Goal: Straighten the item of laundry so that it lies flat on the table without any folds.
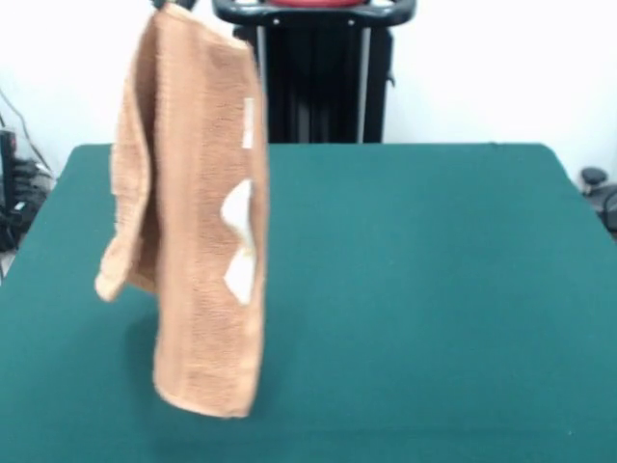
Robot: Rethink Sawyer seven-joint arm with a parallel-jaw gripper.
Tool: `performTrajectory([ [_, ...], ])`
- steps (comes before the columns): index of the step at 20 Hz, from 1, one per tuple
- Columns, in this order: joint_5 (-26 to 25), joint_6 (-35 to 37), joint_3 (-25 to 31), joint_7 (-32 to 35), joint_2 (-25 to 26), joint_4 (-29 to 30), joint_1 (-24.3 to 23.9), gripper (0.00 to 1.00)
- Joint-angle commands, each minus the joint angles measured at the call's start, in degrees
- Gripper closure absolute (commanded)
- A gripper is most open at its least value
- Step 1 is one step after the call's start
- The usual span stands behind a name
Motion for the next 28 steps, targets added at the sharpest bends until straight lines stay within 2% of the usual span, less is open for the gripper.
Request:
performTrajectory([
  [1,-2.4,-1.53,-5.43,21.13,5.45,7.05,7.48,1.0],
  [5,-1.83,-0.94,-7.81,24.47,7.51,6.18,11.41,1.0],
  [7,-3.44,-1.34,-9.71,28.01,8.58,5.52,14.15,1.0],
  [13,-9.97,-2.63,-17.72,46.27,14.3,2.9,24.41,1.0],
  [18,-13.51,-1.12,-22.5,60.55,20.6,0.21,30.57,1.0],
  [23,-11.73,-1.06,-24.09,64.39,24.54,-1.26,32.09,1.0],
  [28,-8.58,-1.05,-23.93,62.1,23.43,-0.53,31.72,1.0],
])
